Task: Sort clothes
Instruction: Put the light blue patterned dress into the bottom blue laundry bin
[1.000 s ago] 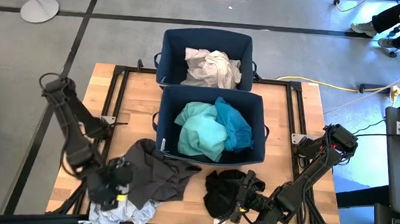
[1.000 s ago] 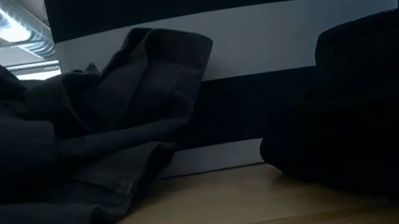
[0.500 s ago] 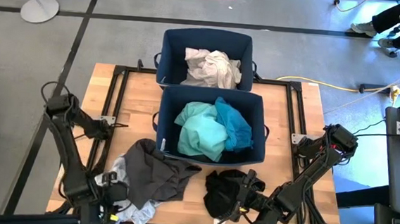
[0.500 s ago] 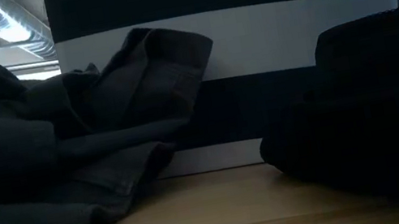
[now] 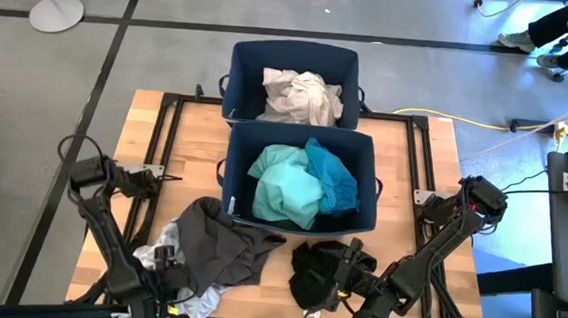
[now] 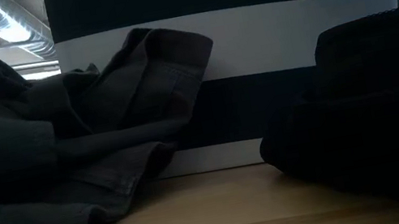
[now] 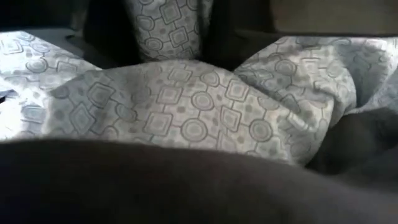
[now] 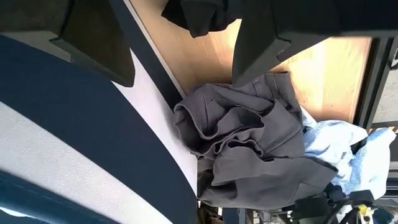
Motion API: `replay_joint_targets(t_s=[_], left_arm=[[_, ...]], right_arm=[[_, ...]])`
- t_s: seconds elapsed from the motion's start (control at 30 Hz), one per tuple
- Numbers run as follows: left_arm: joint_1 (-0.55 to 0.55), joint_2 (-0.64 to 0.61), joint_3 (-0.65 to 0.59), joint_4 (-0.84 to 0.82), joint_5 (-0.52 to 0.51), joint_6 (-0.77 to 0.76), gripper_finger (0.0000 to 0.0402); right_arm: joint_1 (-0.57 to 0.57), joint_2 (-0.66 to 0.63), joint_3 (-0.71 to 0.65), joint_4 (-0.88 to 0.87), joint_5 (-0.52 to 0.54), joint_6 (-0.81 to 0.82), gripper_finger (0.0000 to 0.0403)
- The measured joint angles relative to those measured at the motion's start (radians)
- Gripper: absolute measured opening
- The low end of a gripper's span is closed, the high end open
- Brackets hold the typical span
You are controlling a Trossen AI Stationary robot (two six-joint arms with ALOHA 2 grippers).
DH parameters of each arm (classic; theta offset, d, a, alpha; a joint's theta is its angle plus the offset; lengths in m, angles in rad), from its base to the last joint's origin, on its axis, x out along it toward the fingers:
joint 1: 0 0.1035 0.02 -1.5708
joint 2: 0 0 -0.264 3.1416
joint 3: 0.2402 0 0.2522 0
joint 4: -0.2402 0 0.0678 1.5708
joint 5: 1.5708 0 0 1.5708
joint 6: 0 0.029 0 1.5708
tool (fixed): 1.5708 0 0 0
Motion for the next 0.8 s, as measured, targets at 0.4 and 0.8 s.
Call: replay_joint_targets(t_s=[0.4, 0.8], left_arm=[[0.006, 0.005, 0.008, 0.033, 0.014, 0.029, 0.0018], [0.014, -0.156, 0.146, 0.064, 0.039, 0.161, 0.0014]], right_arm=[[-0.005, 0.0, 0.0, -0.001, 0.0, 0.0, 0.0271], [-0.005, 0.0, 0.0, 0.001, 0.0, 0.001, 0.0271]])
